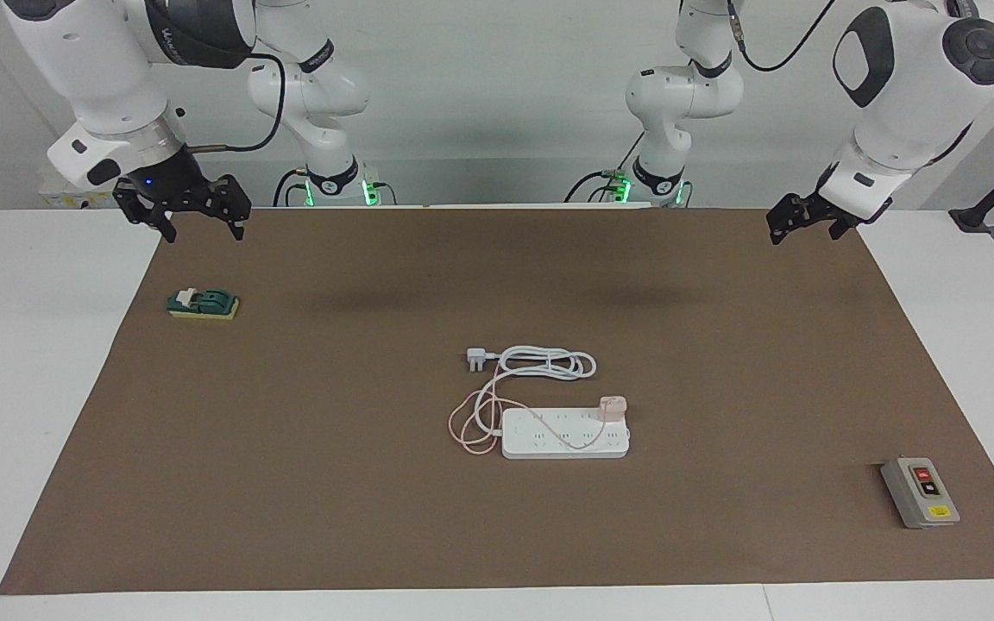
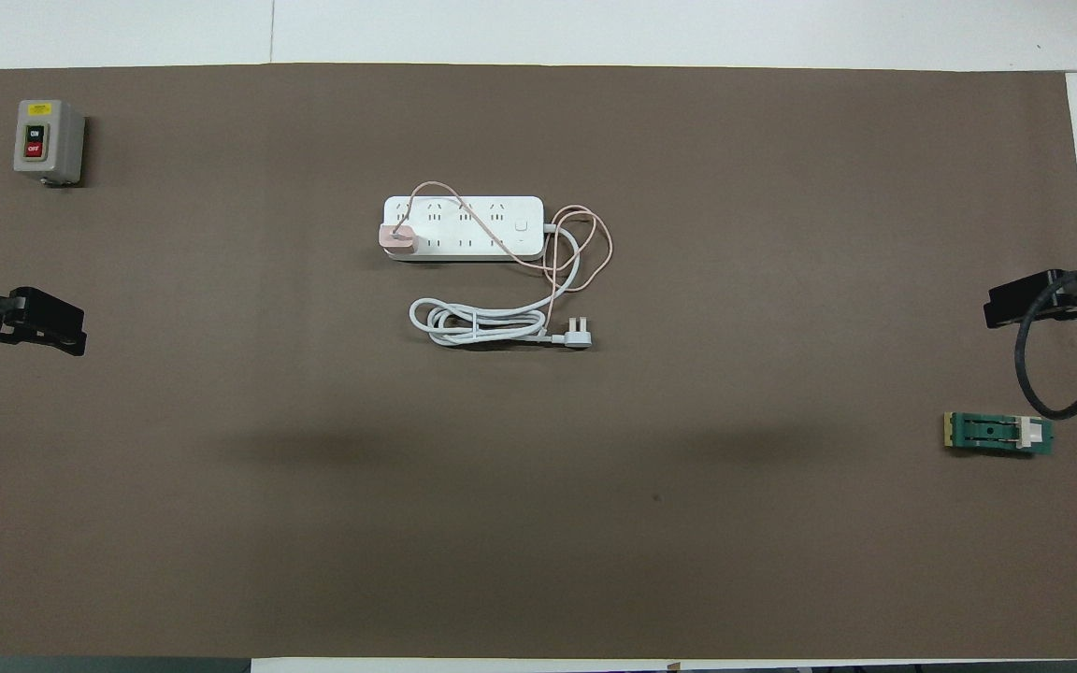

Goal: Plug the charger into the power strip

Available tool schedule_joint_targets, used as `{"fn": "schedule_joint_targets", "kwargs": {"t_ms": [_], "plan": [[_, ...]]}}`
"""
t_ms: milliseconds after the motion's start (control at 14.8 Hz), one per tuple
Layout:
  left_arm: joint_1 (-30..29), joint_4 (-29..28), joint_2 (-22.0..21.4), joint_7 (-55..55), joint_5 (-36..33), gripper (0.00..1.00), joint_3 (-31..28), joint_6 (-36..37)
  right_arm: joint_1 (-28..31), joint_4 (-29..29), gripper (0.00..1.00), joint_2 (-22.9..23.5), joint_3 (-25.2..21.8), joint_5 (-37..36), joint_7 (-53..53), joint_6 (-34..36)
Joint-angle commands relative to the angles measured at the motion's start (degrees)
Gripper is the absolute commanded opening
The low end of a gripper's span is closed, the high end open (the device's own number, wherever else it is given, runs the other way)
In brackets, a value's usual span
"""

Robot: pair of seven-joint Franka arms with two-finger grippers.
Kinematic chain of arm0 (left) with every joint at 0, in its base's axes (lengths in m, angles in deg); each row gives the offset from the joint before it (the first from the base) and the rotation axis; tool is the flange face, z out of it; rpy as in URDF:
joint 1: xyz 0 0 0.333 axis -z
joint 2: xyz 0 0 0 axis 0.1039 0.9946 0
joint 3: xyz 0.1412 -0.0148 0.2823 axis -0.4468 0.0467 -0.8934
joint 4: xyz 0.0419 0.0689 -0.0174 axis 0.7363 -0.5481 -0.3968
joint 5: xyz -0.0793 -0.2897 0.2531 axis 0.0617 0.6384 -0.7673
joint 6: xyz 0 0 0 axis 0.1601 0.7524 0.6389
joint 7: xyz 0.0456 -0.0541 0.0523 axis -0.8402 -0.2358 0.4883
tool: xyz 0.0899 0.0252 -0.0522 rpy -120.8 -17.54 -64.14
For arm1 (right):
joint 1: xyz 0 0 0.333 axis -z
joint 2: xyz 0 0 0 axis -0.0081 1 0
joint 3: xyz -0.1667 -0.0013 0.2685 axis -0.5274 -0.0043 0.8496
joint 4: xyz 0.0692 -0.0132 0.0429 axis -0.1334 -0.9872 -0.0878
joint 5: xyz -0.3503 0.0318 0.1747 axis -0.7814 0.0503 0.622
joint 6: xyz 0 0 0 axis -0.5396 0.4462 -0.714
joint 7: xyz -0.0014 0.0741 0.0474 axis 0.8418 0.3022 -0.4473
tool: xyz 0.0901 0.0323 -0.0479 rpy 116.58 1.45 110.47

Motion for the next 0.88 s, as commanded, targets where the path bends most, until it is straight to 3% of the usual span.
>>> {"fn": "schedule_joint_targets", "kwargs": {"t_ms": [0, 812], "plan": [[-3.66, -1.01, -0.62, -0.97, 0.82, 1.00, 3.06, -1.57, 0.63, -0.21, 1.00, -0.62, 0.43, 0.85, -1.44, 0.55], [-2.97, 1.71, 0.87, -0.97, 2.58, 1.00, 0.25, -5.88, 0.54, -0.21, 1.00, -0.62, 0.43, 0.85, -1.44, 0.55]]}}
